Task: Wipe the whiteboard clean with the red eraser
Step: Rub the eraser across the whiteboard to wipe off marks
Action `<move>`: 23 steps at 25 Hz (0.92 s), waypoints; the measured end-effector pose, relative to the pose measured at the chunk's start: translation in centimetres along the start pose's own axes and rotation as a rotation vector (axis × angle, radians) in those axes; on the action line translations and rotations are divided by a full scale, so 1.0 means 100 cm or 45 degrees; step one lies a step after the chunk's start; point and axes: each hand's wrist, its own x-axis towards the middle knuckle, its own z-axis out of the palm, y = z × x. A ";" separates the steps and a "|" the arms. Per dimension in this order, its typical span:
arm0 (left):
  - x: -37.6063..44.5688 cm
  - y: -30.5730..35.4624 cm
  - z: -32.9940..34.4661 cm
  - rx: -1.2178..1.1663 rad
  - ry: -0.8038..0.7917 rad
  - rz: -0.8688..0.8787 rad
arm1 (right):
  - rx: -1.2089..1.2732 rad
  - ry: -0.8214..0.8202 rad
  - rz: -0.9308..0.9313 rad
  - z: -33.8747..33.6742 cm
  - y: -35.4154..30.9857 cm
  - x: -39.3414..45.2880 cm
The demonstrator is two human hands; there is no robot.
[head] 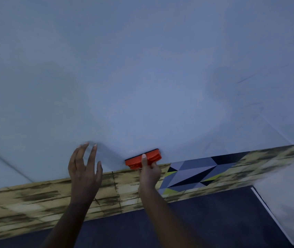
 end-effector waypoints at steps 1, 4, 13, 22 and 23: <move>0.004 0.005 -0.002 0.000 0.007 -0.009 | 0.016 0.026 0.037 -0.011 0.003 0.014; 0.016 0.026 -0.002 0.034 0.027 0.057 | -0.010 0.135 0.015 -0.050 -0.001 0.056; 0.064 0.108 0.013 0.148 0.153 0.277 | -0.052 0.364 -0.679 -0.103 -0.159 0.069; 0.143 0.159 0.008 0.218 0.468 0.209 | -0.133 0.216 -0.344 -0.139 -0.085 0.107; 0.141 0.156 0.012 0.250 0.465 0.213 | -0.113 0.174 -0.251 -0.146 -0.070 0.112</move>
